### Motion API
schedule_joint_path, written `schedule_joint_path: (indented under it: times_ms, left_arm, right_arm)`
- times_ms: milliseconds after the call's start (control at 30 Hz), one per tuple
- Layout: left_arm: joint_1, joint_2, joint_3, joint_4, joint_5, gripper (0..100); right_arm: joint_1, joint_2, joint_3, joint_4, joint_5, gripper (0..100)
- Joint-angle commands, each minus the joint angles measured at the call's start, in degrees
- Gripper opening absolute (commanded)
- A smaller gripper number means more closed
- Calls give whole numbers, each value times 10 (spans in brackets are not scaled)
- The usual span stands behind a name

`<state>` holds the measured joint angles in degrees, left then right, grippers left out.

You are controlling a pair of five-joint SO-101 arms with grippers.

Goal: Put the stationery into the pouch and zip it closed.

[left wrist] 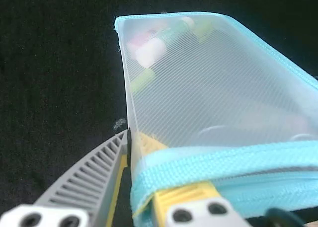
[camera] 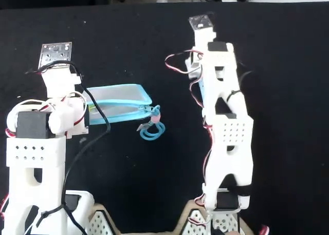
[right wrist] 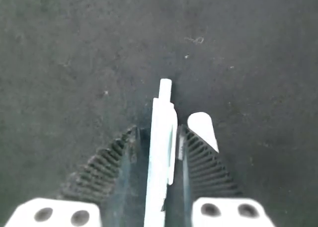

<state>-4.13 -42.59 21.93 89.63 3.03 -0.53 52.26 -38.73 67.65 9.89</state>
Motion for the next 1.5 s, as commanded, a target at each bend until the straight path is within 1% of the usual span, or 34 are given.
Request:
schedule_joint_path:
  times_ms: [0,67,133,167,233,267,300,467,800,933,1100,1233,1367,1467]
  left_arm:
    - [-7,4,3,2,3,30]
    - [-7,4,3,2,3,30]
    - [-7,4,3,2,3,30]
    - [-7,4,3,2,3,30]
    - [-7,4,3,2,3,30]
    - [-7,4,3,2,3,30]
    - [-7,4,3,2,3,30]
    - [-7,4,3,2,3,30]
    - [-7,4,3,2,3,30]
    - [-7,4,3,2,3,30]
    - [-7,4,3,2,3,30]
    - [-7,4,3,2,3,30]
    - [-7,4,3,2,3,30]
    - [-7,4,3,2,3,30]
  right_arm:
    - [-7,23,-32,-24,25,121]
    - [-4,37,-33,-27,58,120]
    - [3,33,-36,-8,76,115]
    - [5,26,-44,8,77,96]
    - [13,10,-64,42,77,16]
    - [17,0,-73,62,77,8]
    - [18,-8,-85,84,77,21]
    - [19,-35,-104,169,82,11]
    - [15,-38,-119,254,83,11]
    - [3,-43,-129,295,107,11]
    - [3,-93,-99,295,110,11]
    - [0,-146,-15,275,112,11]
    - [-3,-231,153,187,127,11]
    - [-4,-324,323,84,127,11]
